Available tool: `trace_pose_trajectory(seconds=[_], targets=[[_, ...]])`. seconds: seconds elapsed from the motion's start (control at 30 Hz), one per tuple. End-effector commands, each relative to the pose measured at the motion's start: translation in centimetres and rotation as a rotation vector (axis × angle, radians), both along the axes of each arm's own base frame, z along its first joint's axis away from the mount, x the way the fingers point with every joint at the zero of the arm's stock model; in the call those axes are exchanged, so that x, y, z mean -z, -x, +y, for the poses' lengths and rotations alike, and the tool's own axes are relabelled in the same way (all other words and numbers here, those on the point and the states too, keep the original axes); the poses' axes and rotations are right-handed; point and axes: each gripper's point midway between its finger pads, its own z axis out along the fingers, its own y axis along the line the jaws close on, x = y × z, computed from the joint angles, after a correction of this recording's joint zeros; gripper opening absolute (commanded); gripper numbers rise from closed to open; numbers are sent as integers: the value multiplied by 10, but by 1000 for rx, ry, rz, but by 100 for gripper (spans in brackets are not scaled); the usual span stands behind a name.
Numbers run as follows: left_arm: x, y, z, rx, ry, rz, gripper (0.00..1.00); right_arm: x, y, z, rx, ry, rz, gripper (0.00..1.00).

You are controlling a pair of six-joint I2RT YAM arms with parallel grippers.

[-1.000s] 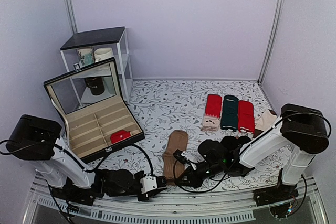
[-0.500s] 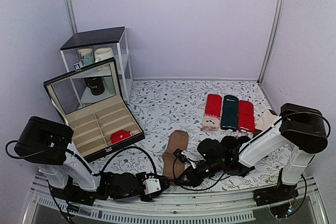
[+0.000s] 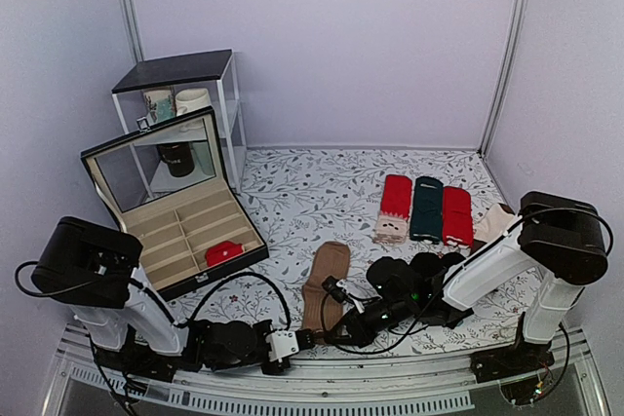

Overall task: Roll the socks
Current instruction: Roll a pair of socks at the corner of the board.

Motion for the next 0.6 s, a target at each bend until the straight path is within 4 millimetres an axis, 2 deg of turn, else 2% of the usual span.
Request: trace_pose_trajectory(seconds=[0.0,0.13,0.23,0.37,0.4,0.43,0.47,0.57], targets=[[8,-1,-2,-10,-4,43,0,57,21,-44,0,249,112,0],[15,-2,3,-24,-15,107,0,48,21,-39,-14,213,100,2],[14,-1,9,-47,-8,166,0,41,18,-35,-21,194,77,9],[14,-4,18,-84,-21,209,0,39,19,-29,-49,176,69,5],[13,-2,18,-76,-22,209,9,41,19,-28,-54,180,74,5],[12,-2,18,-71,-19,203,28,42,20,-27,-58,179,78,5],[11,-1,18,-60,-15,199,37,45,20,-27,-59,183,79,5],[3,3,11,-17,14,177,44,49,20,-27,-63,193,82,4]])
